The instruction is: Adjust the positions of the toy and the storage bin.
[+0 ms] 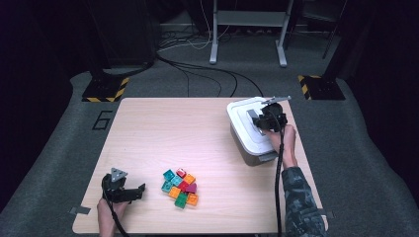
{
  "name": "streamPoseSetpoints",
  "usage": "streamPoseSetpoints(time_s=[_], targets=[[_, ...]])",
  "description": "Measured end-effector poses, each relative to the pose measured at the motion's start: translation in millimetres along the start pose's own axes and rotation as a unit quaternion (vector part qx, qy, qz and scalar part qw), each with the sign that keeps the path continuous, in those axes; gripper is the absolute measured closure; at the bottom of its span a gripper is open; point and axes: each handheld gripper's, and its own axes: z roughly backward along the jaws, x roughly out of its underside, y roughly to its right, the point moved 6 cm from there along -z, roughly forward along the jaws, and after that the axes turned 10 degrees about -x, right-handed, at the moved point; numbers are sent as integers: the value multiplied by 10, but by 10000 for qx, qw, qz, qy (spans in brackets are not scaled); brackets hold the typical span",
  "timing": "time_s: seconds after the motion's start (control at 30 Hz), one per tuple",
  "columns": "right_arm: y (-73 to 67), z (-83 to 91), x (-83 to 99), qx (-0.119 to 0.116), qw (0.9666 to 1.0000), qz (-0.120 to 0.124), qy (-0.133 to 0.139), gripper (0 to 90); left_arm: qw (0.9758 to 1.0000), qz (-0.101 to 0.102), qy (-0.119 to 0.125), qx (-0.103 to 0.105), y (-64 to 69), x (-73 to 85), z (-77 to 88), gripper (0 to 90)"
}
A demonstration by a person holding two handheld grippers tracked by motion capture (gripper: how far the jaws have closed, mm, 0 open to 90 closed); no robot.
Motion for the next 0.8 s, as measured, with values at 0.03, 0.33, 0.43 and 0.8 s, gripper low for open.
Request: streamPoseSetpoints(time_s=[0.03, 0.33, 0.43, 0.8], targets=[[-5, -1, -3, 19, 10000, 13, -16, 648, 10000, 2, 2, 1, 0, 0, 0, 8], [-75, -34, -28, -93, 9999, 129, -68, 664, 10000, 4, 4, 0, 0, 0, -1, 8], [-103, -49, -36, -129, 9997, 177, -63, 666, 10000, 4, 3, 1, 0, 0, -1, 8], [-183, -69, -43, -221, 9994, 239, -67, 667, 10000, 1, 3, 0, -1, 0, -1, 8]])
